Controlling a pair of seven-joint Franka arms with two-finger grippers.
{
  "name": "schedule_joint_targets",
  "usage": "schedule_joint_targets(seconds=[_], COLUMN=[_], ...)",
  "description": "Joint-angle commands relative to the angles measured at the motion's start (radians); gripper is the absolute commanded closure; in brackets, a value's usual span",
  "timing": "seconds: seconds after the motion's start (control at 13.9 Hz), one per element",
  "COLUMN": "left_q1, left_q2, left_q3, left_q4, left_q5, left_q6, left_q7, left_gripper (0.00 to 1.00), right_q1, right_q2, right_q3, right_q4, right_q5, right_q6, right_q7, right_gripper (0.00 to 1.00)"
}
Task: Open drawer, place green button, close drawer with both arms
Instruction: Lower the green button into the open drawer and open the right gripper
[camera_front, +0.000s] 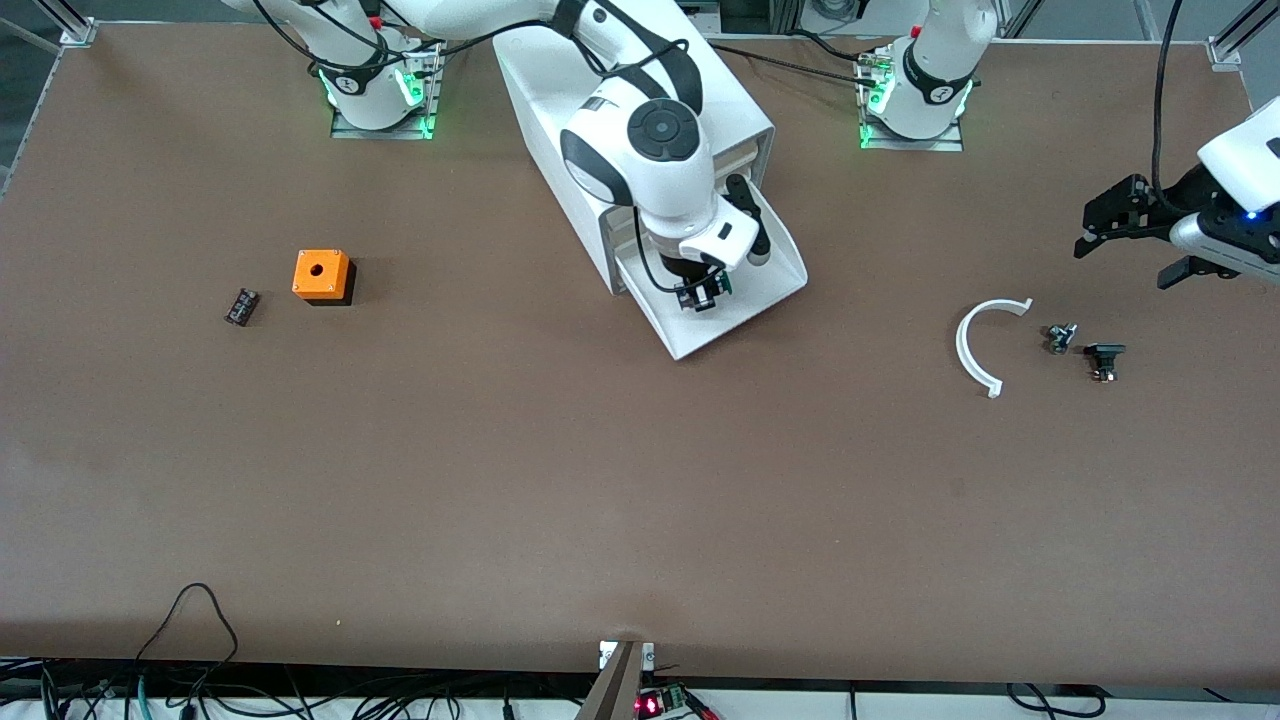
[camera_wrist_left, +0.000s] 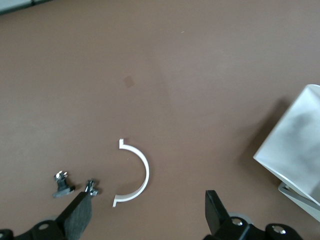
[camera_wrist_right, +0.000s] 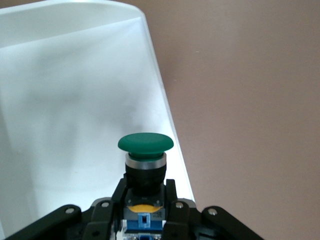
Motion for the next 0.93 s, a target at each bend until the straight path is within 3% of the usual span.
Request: schedule_joint_targets(seconds=[0.0,0.22,0.5,0.65,0.86], left_q1=[-0.009,-0.008,-0.006,-0.006,0.005], left_q2=[0.01,0.007,0.007,0.007,0.007], left_q3=[-0.044,-0.098,-0.101,-0.104,-0.101], left_q4=[0.013,0.016,0.016,0.017,0.014], left_q5=[0.046,0.121,0.122,0.122,0.122], left_q6=[-0.015,-0.016,-0.021,-0.021,-0.022], left_q7=[-0.094,-0.172,-0.179,-0.206,-0.219], left_gripper=[0.0,0.0,0.0,0.0,0.0], right_q1=[0.028,0.05,0.088,0.102,0.107], right_q2=[0.035,0.064,0.08,0.078,0.052], right_q3=[-0.007,-0.005,-0.005,-0.005,-0.01], right_q4=[0.034,0.032,0.029,0.023,0.051], right_q5=[-0.038,-0.055,-0.072,-0.087,-0.133], right_q6=[-0.027,-0.025,-0.025,-0.025,-0.053], right_q7=[-0.025,-0.011,0.105,0.136,0.134], right_gripper=[0.84,0.8,0.53,0.0,0.0])
